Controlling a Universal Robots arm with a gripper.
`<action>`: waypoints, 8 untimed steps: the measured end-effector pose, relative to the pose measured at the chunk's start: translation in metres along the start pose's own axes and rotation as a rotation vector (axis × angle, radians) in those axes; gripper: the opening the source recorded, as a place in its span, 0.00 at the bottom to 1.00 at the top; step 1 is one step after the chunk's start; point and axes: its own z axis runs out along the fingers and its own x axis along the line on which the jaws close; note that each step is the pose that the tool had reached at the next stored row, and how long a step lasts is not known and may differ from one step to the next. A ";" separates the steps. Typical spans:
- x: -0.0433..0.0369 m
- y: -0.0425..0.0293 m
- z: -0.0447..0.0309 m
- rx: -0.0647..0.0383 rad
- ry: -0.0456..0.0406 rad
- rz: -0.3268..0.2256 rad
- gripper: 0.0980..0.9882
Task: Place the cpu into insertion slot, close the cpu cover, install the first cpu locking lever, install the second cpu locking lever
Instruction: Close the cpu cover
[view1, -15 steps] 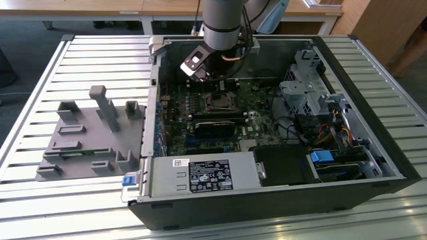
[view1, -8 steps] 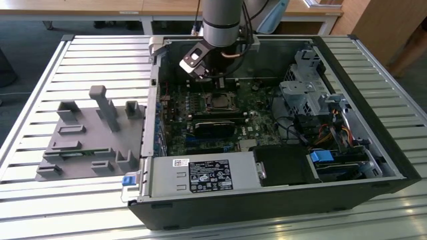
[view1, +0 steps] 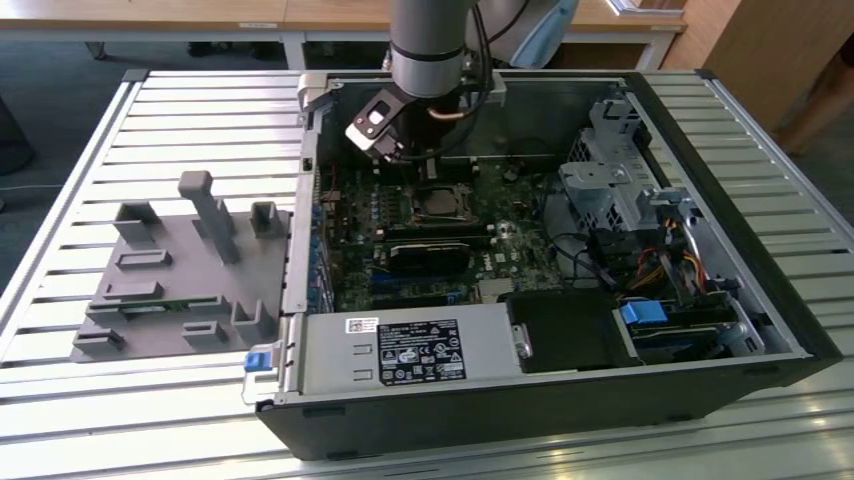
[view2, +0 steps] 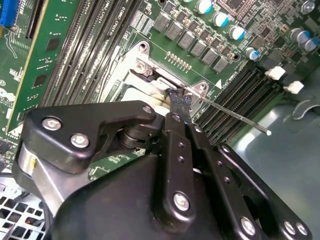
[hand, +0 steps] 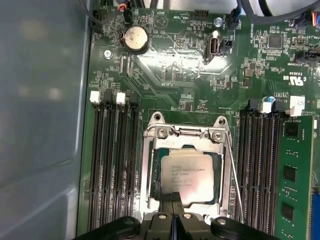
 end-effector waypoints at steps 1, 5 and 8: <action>0.0000 -0.0001 0.0006 0.000 -0.0002 0.000 0.01; -0.0001 -0.0002 0.0014 0.000 -0.0005 0.000 0.01; 0.0000 -0.0001 0.0017 0.000 -0.0002 0.000 0.01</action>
